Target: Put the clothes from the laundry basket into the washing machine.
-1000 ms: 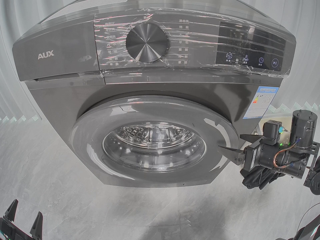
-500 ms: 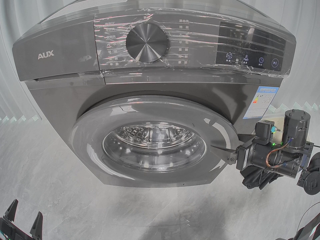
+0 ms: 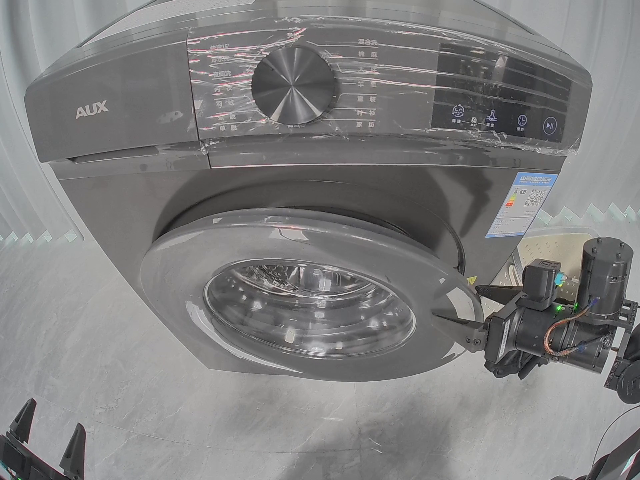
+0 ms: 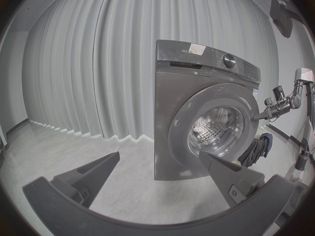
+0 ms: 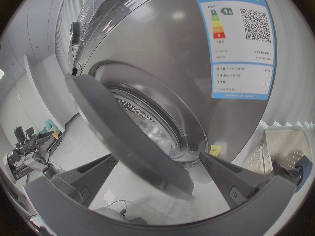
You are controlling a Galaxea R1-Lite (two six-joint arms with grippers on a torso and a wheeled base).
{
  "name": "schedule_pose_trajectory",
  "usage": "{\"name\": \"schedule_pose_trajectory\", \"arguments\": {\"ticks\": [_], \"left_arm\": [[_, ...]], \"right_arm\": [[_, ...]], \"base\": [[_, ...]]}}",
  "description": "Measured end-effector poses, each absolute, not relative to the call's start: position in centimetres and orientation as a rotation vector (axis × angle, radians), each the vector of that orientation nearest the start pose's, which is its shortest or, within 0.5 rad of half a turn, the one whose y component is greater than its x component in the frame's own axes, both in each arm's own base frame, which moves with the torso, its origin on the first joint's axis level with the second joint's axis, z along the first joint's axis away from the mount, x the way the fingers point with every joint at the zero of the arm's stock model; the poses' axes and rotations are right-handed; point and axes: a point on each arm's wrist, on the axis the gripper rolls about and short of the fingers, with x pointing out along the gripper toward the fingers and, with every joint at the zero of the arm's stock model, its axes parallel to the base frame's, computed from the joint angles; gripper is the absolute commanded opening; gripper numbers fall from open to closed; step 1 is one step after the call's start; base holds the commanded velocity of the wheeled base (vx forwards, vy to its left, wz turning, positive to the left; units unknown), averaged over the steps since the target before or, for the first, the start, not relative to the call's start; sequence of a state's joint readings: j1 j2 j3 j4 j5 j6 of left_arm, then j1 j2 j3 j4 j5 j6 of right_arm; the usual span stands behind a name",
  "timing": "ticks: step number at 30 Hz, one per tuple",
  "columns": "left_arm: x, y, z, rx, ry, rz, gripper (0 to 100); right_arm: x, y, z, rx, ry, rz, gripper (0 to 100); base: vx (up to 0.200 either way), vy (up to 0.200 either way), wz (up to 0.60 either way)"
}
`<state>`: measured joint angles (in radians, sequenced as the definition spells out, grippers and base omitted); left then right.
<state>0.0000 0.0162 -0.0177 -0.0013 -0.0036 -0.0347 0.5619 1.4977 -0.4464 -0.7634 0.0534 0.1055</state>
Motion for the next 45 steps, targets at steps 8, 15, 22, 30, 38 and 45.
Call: {"name": "schedule_pose_trajectory", "arguments": {"ticks": [8,15,22,30,38,45], "left_arm": [[-2.3,0.0,8.1,-0.035,-0.003,-0.004,100],[-2.3,0.0,8.1,-0.035,-0.003,-0.004,100],[-2.3,0.0,8.1,-0.035,-0.003,-0.004,100],[-2.3,0.0,8.1,-0.035,-0.003,-0.005,100],[-2.3,0.0,8.1,-0.035,-0.003,-0.004,100],[-2.3,0.0,8.1,-0.035,-0.003,-0.004,100]], "right_arm": [[20.1,13.0,15.7,0.031,0.304,0.599,100],[20.0,13.1,14.8,0.018,0.339,0.606,100],[19.0,12.8,14.7,0.012,0.342,0.613,100],[19.9,13.1,15.3,0.023,0.315,0.6,100],[20.1,13.8,14.7,0.016,0.34,0.62,100],[19.1,14.1,14.3,0.005,0.361,0.651,100]], "base": [[-0.15,0.0,0.0],[0.0,0.0,0.0],[0.0,0.0,0.0],[-0.15,0.0,0.0],[0.0,0.0,0.0],[0.0,0.0,0.0]]}}
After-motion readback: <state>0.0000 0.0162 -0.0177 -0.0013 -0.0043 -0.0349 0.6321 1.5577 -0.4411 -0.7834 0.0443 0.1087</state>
